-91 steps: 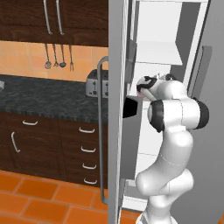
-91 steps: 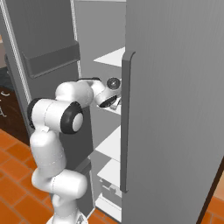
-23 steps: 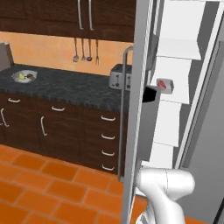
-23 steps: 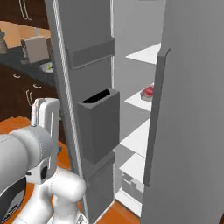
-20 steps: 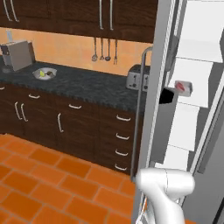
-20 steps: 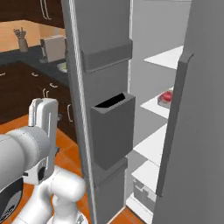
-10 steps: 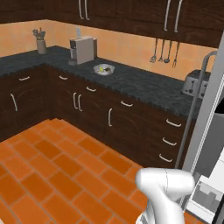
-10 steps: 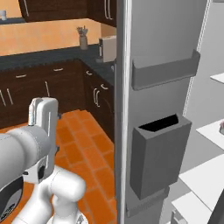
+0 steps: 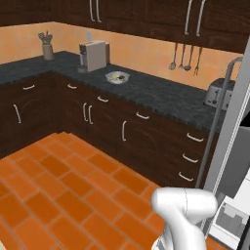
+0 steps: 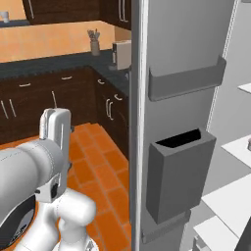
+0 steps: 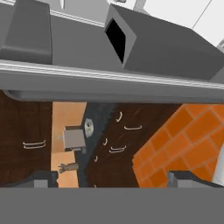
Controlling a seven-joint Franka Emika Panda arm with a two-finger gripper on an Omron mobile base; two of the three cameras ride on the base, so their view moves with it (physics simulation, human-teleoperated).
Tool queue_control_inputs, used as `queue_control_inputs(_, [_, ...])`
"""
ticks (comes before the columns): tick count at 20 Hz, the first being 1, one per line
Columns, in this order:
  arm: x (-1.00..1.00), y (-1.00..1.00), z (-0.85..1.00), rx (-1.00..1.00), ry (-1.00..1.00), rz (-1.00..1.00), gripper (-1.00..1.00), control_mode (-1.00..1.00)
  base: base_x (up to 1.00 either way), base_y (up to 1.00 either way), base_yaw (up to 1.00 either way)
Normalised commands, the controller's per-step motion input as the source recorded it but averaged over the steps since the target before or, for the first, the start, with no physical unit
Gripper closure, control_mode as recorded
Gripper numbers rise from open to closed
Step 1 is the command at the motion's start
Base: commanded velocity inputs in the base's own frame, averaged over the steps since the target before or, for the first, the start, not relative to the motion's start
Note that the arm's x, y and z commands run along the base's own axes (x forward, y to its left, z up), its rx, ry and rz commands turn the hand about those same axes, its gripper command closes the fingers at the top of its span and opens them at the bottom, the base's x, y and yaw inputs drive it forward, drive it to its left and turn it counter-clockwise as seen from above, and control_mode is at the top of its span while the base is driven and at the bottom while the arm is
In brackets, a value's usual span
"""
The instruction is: Take the meat container that has the steak and place it on the second highest rack of the freezer. Then take the vegetable container that has the lemon wedge and mushroom and place it on the highest rack of the freezer.
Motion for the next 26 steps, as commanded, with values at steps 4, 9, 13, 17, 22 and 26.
queue_control_inputs(4, [0.0, 0.0, 0.0, 0.0, 0.0, 0.0, -1.0, 1.0, -0.6, -0.97, 0.53])
queue_control_inputs(9, [0.0, 0.0, 0.0, 0.0, 0.0, 0.0, -1.0, 1.0, -0.61, -0.68, 0.74])
queue_control_inputs(13, [0.0, 0.0, 0.0, 0.0, 0.0, 0.0, -1.0, 1.0, -0.71, -0.49, 0.59])
queue_control_inputs(17, [0.0, 0.0, 0.0, 0.0, 0.0, 0.0, -1.0, 1.0, -0.05, 0.44, 0.62])
queue_control_inputs(22, [0.0, 0.0, 0.0, 0.0, 0.0, 0.0, -1.0, 1.0, 0.44, 0.57, 0.4])
queue_control_inputs(26, [0.0, 0.0, 0.0, 0.0, 0.0, 0.0, -1.0, 1.0, 1.0, 0.12, 0.02])
